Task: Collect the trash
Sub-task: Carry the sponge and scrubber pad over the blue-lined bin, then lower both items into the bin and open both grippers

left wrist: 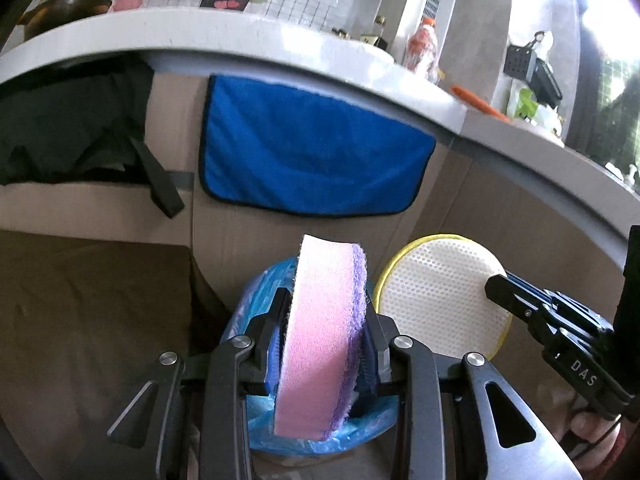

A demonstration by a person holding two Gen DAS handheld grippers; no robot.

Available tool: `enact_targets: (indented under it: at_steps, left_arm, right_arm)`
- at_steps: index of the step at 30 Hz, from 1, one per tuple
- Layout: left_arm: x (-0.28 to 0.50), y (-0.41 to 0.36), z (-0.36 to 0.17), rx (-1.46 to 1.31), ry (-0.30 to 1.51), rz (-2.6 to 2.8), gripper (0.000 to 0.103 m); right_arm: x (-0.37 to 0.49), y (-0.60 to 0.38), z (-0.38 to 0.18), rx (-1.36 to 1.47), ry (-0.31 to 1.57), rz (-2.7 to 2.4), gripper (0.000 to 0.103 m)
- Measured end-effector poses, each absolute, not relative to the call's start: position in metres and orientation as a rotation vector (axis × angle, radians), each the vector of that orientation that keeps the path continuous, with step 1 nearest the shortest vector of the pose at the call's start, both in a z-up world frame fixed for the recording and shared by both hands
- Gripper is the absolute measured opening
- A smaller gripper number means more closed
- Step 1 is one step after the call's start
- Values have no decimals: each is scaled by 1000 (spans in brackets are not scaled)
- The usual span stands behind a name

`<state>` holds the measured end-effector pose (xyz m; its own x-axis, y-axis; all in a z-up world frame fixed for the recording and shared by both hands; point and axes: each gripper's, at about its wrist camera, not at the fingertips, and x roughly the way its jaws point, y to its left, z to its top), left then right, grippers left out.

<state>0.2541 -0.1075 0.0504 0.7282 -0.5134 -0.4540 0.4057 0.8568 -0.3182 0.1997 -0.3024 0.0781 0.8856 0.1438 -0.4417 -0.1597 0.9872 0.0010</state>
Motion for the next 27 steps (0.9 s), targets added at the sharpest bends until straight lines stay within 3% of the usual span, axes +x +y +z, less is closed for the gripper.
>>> enact_targets:
  at_steps: [12, 27]
  left_arm:
    - [285, -122, -3, -181, 659, -489, 33]
    - [302, -130, -33, -161, 711, -484, 33]
  right_arm:
    - [234, -308, 32, -30, 536, 142, 11]
    - [261, -311, -6, 13, 613, 138, 11]
